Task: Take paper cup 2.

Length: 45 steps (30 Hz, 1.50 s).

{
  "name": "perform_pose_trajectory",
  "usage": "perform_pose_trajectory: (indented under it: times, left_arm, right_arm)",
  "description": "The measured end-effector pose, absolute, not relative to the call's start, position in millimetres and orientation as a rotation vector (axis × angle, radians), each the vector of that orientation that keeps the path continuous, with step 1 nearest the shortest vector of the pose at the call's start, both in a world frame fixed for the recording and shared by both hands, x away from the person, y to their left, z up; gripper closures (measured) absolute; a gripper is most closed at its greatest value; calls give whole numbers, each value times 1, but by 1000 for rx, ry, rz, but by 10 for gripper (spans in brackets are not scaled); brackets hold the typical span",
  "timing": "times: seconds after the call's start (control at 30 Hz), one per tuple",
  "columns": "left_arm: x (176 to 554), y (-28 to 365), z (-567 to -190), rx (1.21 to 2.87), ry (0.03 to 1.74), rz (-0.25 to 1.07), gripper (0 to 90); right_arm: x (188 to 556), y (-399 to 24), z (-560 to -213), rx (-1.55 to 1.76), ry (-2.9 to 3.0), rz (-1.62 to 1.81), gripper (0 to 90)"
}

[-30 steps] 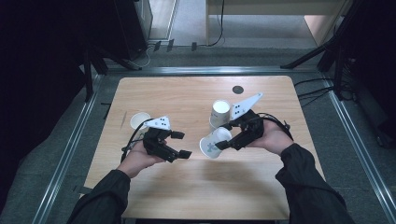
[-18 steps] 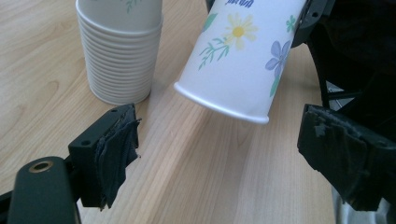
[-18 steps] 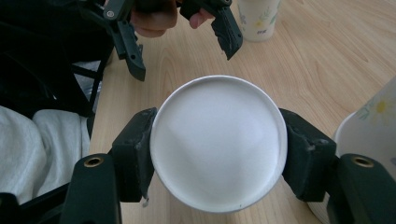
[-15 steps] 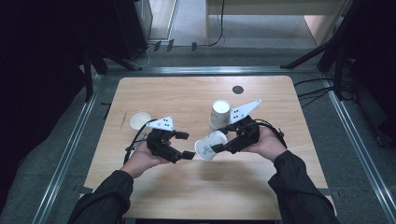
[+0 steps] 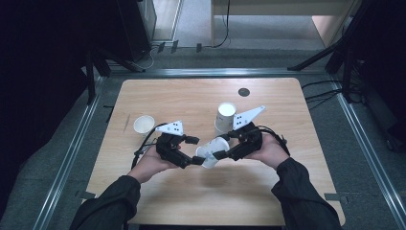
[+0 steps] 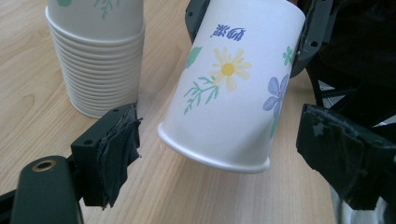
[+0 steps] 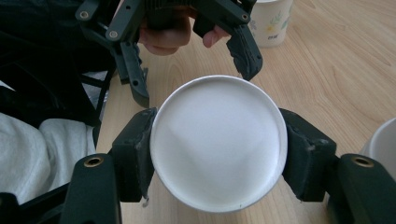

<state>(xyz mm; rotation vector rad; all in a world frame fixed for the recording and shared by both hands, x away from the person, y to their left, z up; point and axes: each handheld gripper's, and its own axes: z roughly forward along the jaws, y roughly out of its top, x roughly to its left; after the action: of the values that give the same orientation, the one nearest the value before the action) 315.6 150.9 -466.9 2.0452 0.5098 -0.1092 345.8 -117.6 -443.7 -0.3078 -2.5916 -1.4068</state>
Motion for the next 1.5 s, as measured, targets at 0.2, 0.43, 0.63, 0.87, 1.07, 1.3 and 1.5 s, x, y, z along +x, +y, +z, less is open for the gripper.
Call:
perform_pose_trajectory:
  times: [0.2,0.43,0.63,0.87,1.07,1.3,1.5]
  left_arm:
    - [315,148,-469,2040,495,-124,142]
    - [315,144,-471,2045,483,-117,147]
    - [315,142,-474,2068,471,-113,148]
    - [315,140,-476,2078,460,-103,152]
    - [315,140,-476,2081,459,-100,160]
    - [314,139,-476,2088,439,-87,221]
    - [312,139,-475,2091,432,-74,233]
  right_arm:
    - [345,-115,-443,-305,-2587,-1424,357]
    - [345,-112,-446,-299,-2573,-1430,357]
    - [344,-108,-448,-296,-2565,-1428,357]
    - [344,-106,-447,-298,-2555,-1439,358]
    - [343,-104,-446,-296,-2553,-1443,358]
    - [343,-103,-446,-301,-2547,-1438,358]
    - [343,-103,-446,-304,-2543,-1439,354]
